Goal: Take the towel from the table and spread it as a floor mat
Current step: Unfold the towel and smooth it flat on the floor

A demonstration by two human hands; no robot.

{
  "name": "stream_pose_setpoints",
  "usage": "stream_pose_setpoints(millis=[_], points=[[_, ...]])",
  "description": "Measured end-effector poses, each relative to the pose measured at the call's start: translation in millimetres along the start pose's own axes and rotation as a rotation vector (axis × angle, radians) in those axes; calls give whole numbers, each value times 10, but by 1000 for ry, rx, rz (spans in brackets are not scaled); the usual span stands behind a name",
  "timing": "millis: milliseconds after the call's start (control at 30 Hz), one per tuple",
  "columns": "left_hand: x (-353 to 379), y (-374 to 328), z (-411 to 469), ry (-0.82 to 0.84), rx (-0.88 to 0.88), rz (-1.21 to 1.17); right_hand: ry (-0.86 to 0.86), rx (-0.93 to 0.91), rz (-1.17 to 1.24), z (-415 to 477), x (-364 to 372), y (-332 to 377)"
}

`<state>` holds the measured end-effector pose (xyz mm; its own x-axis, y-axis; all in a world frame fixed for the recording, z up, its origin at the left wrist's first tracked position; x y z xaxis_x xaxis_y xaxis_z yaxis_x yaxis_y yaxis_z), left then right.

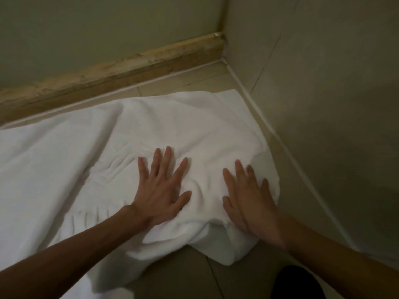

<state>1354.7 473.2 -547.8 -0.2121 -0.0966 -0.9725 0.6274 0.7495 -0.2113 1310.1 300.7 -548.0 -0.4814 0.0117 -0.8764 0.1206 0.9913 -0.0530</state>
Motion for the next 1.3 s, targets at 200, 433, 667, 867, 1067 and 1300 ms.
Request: stream_pose_setpoints(millis=[200, 433, 667, 867, 1067, 1300], points=[[4, -325, 419, 64, 153, 99, 27, -20, 30, 37, -70, 182], [218, -532, 517, 144, 200, 110, 124, 29, -54, -150, 187, -318], [219, -654, 640, 141, 176, 103, 106, -60, -26, -172, -19, -264], [-14, -233, 972, 54, 84, 59, -123, -29, 132, 326, -390, 45], [-167, 190, 1443, 76, 48, 124, -236, 26, 147, 980, -628, 43], [-45, 503, 1620, 109, -14, 115, -269, 6, 127, 1296, -655, 39]])
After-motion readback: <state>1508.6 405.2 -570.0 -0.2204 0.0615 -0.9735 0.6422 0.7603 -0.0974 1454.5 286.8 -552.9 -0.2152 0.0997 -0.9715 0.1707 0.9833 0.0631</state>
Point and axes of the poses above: each hand's wrist, its own z-axis towards the middle knuckle, its own x-axis out of the palm, y = z × x, the point moved 10 cm from there along z, towards the middle knuckle, and after that the axes turned 13 degrees about x, right-handed, at the moved point
